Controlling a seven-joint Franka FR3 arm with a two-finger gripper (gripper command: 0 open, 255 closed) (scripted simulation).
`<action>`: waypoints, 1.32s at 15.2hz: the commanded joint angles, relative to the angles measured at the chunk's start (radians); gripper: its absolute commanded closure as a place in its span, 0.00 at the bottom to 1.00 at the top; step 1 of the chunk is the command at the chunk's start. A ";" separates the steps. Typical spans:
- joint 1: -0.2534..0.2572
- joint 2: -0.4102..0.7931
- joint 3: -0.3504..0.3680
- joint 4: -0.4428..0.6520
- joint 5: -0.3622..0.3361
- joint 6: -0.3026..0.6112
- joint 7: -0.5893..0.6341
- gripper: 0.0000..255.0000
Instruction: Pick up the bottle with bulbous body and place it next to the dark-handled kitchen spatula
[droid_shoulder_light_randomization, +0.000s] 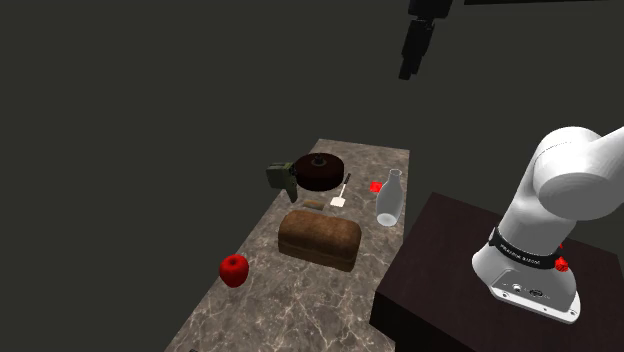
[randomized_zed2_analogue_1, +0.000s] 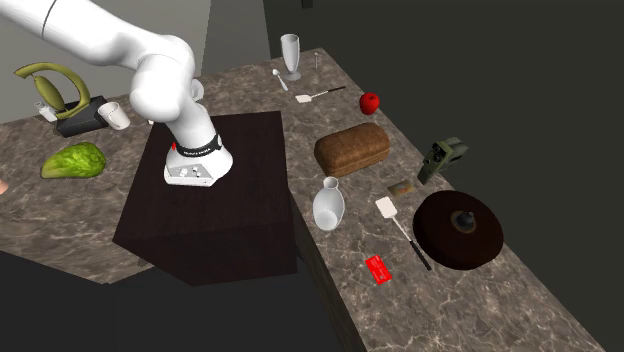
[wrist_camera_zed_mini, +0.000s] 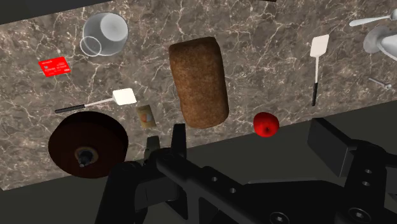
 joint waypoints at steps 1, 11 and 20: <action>0.000 0.000 0.000 0.000 0.000 0.000 0.000 0.00; -0.052 0.025 -0.074 -0.277 -0.070 0.281 -0.096 0.00; -0.109 0.178 -0.156 -0.436 -0.134 0.580 -0.183 0.00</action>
